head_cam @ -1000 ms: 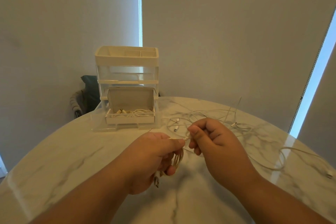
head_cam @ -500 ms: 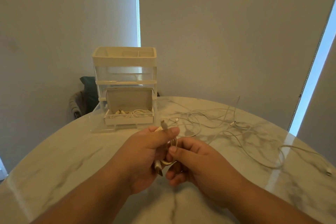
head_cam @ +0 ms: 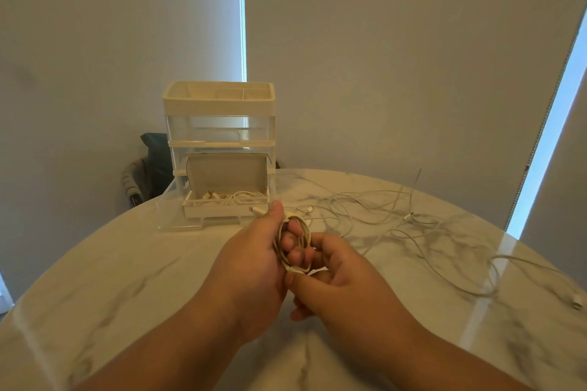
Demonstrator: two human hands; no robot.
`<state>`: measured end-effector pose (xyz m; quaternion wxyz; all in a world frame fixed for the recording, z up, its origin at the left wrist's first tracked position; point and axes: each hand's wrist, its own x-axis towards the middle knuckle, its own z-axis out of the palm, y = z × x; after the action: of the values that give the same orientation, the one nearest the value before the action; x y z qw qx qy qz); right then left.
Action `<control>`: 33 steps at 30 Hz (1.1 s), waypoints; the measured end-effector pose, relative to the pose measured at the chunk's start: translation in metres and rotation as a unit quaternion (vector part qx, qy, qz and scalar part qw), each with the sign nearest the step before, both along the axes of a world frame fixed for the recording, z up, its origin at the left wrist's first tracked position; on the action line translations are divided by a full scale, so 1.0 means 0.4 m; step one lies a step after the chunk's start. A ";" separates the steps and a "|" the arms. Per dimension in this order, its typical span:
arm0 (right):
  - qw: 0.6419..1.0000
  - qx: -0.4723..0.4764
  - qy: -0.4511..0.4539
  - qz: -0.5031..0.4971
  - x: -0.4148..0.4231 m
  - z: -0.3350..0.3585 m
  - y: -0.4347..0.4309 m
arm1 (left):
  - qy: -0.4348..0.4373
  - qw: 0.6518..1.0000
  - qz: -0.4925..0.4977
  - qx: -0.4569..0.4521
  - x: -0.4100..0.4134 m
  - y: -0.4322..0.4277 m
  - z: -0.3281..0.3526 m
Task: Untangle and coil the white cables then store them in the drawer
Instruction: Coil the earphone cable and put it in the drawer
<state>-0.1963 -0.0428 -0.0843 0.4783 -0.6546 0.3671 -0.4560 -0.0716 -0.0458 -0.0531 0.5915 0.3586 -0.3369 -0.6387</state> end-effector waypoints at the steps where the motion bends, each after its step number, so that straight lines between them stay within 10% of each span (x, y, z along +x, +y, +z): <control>1: 1.000 -0.003 0.001 -0.005 0.001 0.000 0.000 | 0.000 1.000 0.003 0.002 -0.001 0.001 0.001; 13: 0.982 -0.126 0.119 -0.079 -0.011 0.015 0.004 | 0.048 0.998 0.031 -0.002 0.003 -0.009 -0.012; 33: 0.990 -0.075 0.089 -0.078 -0.018 0.018 0.005 | -0.014 0.995 0.102 -0.015 0.002 -0.012 -0.021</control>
<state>-0.2036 -0.0408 -0.0772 0.3561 -0.6959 0.4228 -0.4584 -0.0709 -0.0505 -0.0615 0.6544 0.3910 -0.3159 -0.5648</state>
